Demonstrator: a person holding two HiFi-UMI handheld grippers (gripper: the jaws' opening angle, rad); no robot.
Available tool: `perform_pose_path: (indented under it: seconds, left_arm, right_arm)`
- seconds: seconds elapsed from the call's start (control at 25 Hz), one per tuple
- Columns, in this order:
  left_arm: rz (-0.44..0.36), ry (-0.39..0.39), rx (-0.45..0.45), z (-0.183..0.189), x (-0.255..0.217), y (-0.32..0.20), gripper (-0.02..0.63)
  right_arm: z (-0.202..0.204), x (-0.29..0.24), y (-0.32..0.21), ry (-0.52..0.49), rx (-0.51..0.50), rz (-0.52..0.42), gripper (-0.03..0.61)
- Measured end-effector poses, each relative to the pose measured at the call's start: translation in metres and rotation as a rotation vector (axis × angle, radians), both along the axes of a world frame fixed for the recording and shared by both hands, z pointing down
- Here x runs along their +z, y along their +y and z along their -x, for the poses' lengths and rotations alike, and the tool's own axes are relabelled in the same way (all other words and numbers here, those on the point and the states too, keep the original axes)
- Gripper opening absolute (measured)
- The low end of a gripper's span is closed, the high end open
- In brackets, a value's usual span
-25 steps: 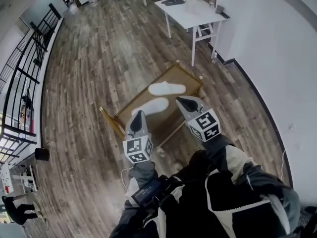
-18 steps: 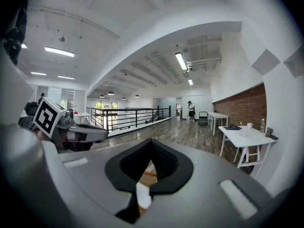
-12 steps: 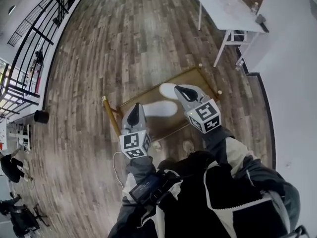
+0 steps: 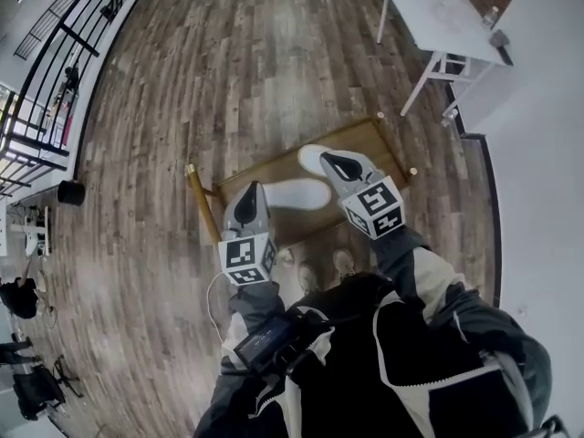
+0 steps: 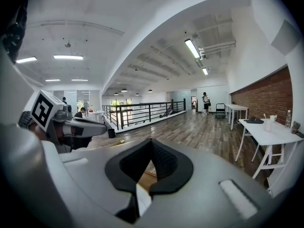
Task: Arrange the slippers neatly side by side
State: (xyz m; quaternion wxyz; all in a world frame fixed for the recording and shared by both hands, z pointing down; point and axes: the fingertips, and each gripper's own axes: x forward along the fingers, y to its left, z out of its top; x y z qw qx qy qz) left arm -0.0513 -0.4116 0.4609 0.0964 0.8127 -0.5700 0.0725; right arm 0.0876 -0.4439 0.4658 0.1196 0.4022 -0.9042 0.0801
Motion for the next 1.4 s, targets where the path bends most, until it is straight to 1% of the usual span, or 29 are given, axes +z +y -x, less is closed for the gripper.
perform_pose_path:
  seconds: [0.12, 0.2, 0.24, 0.32, 0.4, 0.44, 0.48, 0.52, 0.56, 0.72, 0.88, 1.0, 1.2, 1.28, 1.32, 1.4]
  left_arm:
    - [0.017, 0.005, 0.002, 0.003, 0.007, -0.001, 0.005]
    - [0.029, 0.007, 0.003, 0.006, 0.013, 0.001, 0.005]
    - [0.037, 0.006, 0.002, 0.009, 0.017, 0.003, 0.005]
    - [0.056, 0.002, -0.007, 0.016, 0.024, 0.008, 0.005]
    - [0.067, 0.004, -0.017, 0.023, 0.03, 0.012, 0.005]
    - [0.069, 0.004, -0.02, 0.026, 0.032, 0.013, 0.005]
    - [0.071, 0.005, -0.023, 0.028, 0.035, 0.014, 0.005]
    - [0.078, 0.005, -0.025, 0.03, 0.039, 0.016, 0.005]
    - [0.089, 0.006, -0.027, 0.031, 0.043, 0.018, 0.005]
    - [0.122, 0.001, -0.021, 0.035, 0.057, 0.027, 0.005]
    - [0.156, 0.003, -0.032, 0.046, 0.069, 0.033, 0.005]
    - [0.155, 0.011, -0.042, 0.052, 0.072, 0.029, 0.006]
    - [0.143, 0.001, -0.045, 0.058, 0.074, 0.024, 0.006]
    - [0.163, 0.003, -0.048, 0.06, 0.076, 0.025, 0.006]
    - [0.179, 0.004, -0.052, 0.061, 0.076, 0.026, 0.006]
    - [0.182, 0.006, -0.055, 0.063, 0.076, 0.025, 0.006]
  right_arm:
    - [0.014, 0.016, -0.003, 0.019, -0.035, 0.03, 0.005]
    - [0.025, 0.034, 0.0, 0.062, -0.082, 0.053, 0.005]
    - [0.032, 0.047, 0.002, 0.101, -0.119, 0.071, 0.006]
    - [0.046, 0.081, 0.01, 0.212, -0.22, 0.126, 0.013]
    - [0.059, 0.119, 0.017, 0.34, -0.327, 0.181, 0.139]
    - [0.064, 0.137, 0.02, 0.404, -0.373, 0.195, 0.156]
    - [0.068, 0.155, 0.022, 0.469, -0.418, 0.203, 0.161]
    - [0.072, 0.173, 0.025, 0.533, -0.463, 0.211, 0.201]
    - [0.076, 0.19, 0.027, 0.592, -0.506, 0.22, 0.224]
    - [0.091, 0.245, 0.028, 0.758, -0.638, 0.259, 0.255]
    - [0.099, 0.282, 0.028, 0.85, -0.705, 0.318, 0.251]
    - [0.1, 0.299, 0.026, 0.883, -0.727, 0.342, 0.222]
    - [0.104, 0.312, 0.024, 0.913, -0.757, 0.357, 0.179]
    - [0.104, 0.317, 0.026, 0.935, -0.774, 0.357, 0.129]
    - [0.104, 0.32, 0.028, 0.946, -0.784, 0.354, 0.093]
    - [0.104, 0.322, 0.029, 0.964, -0.802, 0.344, 0.031]
